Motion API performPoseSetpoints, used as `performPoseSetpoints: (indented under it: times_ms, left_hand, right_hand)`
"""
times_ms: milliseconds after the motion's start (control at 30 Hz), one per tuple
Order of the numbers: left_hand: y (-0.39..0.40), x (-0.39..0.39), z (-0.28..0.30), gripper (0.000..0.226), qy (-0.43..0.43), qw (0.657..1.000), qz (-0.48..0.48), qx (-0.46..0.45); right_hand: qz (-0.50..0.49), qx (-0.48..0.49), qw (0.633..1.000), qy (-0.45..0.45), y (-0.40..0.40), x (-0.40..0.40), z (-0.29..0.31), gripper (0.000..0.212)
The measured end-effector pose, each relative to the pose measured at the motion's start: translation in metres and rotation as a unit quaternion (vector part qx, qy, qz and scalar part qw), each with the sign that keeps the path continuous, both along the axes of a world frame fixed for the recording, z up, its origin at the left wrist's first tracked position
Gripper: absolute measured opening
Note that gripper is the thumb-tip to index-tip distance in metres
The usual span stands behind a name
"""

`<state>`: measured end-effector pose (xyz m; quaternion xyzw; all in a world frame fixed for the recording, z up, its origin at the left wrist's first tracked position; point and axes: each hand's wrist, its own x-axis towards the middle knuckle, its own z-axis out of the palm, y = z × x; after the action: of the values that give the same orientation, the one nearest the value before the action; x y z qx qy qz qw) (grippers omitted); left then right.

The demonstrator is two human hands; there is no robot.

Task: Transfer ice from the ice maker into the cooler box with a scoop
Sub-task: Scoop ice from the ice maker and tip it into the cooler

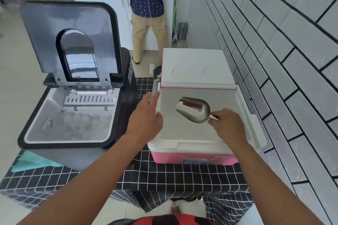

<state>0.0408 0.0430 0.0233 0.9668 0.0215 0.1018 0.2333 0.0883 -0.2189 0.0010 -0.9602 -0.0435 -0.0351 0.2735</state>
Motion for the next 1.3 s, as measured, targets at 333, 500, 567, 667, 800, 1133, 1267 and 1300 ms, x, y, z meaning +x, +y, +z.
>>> performPoseSetpoints:
  times_ms: [333,500,567,667,800,1133,1267,1300]
  left_hand:
    - [0.162,-0.063,0.033,0.062,-0.066,0.996,0.065,0.011]
    - [0.246,-0.088,0.024,0.067,-0.010,0.993,0.115,0.024]
    - [0.263,-0.091,0.021,0.066,0.004,0.993,0.114,0.029]
    - [0.276,-0.091,0.018,0.064,0.002,0.994,0.110,0.008]
    - [0.283,-0.093,0.012,0.062,-0.016,0.995,0.096,-0.028]
    - [0.281,-0.097,0.012,0.052,-0.037,0.991,0.109,-0.063]
    - [0.282,-0.097,0.013,0.053,-0.038,0.990,0.108,-0.083]
    - [0.282,-0.097,0.013,0.054,-0.038,0.990,0.106,-0.086]
  right_hand:
    - [0.172,0.030,0.983,-0.059,0.122,-0.028,0.084,0.009]
    - [0.255,-0.134,0.954,-0.076,0.195,-0.043,0.113,0.004]
    - [0.273,-0.227,0.930,-0.092,0.225,-0.046,0.122,0.008]
    - [0.269,-0.354,0.891,-0.093,0.269,-0.055,0.134,0.007]
    - [0.252,-0.446,0.854,-0.094,0.317,-0.072,0.136,0.029]
    - [0.287,-0.476,0.830,-0.051,0.348,-0.082,0.089,0.014]
    - [0.252,-0.445,0.858,-0.043,0.345,-0.078,0.078,0.014]
    - [0.244,-0.441,0.863,-0.039,0.345,-0.077,0.076,0.015]
